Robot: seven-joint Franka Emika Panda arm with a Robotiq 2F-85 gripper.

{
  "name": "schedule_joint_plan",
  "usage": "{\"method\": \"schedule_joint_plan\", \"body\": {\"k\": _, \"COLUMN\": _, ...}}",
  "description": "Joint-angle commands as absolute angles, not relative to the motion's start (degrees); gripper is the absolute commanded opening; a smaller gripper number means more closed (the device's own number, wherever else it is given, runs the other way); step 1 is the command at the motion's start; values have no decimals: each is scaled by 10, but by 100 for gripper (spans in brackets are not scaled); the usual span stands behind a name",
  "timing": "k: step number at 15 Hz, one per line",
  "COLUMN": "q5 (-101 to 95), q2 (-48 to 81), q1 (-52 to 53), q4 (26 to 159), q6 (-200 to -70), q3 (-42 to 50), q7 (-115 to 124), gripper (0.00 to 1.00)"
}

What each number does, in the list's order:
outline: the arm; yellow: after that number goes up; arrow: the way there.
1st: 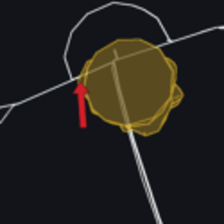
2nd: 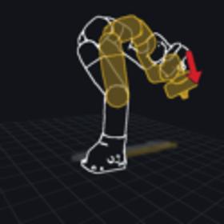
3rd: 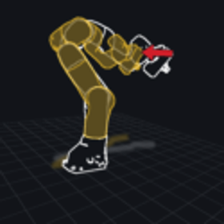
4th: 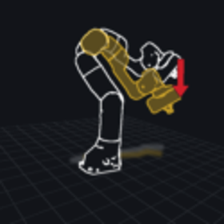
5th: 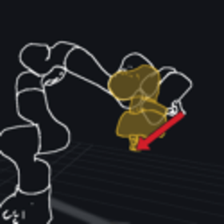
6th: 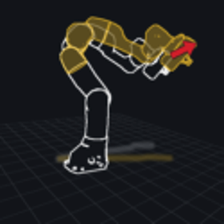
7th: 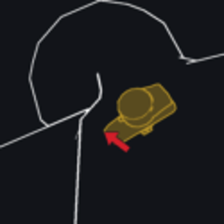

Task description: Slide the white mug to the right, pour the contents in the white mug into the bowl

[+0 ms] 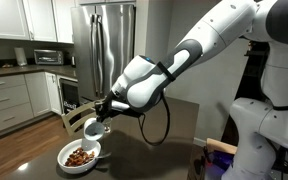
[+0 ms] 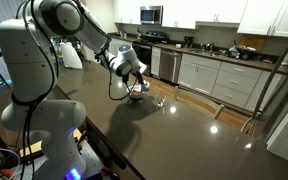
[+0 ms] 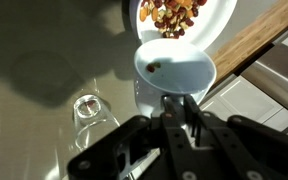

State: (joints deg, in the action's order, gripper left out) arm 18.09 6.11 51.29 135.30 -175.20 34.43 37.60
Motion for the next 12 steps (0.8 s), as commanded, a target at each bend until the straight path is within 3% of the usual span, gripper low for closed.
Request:
{"method": "schedule_joint_plan", "body": {"k": 1, "q5": 144, "q2": 58, "q1": 531, "q4": 1355, "q6": -1756, "q3": 375, "q7": 429, "gripper": 7}}
{"method": "schedule_joint_plan", "body": {"k": 8, "q5": 128, "q2": 37, "q1": 553, "q4": 1360, "q6": -1736, "q3": 402, "q7": 472, "gripper": 7}}
{"method": "schedule_joint_plan", "body": {"k": 9, "q5": 142, "q2": 61, "q1": 543, "q4": 1354, "q6": -1748, "q3": 393, "q7": 449, "gripper": 15}}
{"method": "schedule_joint_plan", "body": {"k": 12, "q5": 142, "q2": 58, "q1": 546, "q4": 1354, "q6": -1748, "q3": 393, "q7": 455, "gripper": 15}}
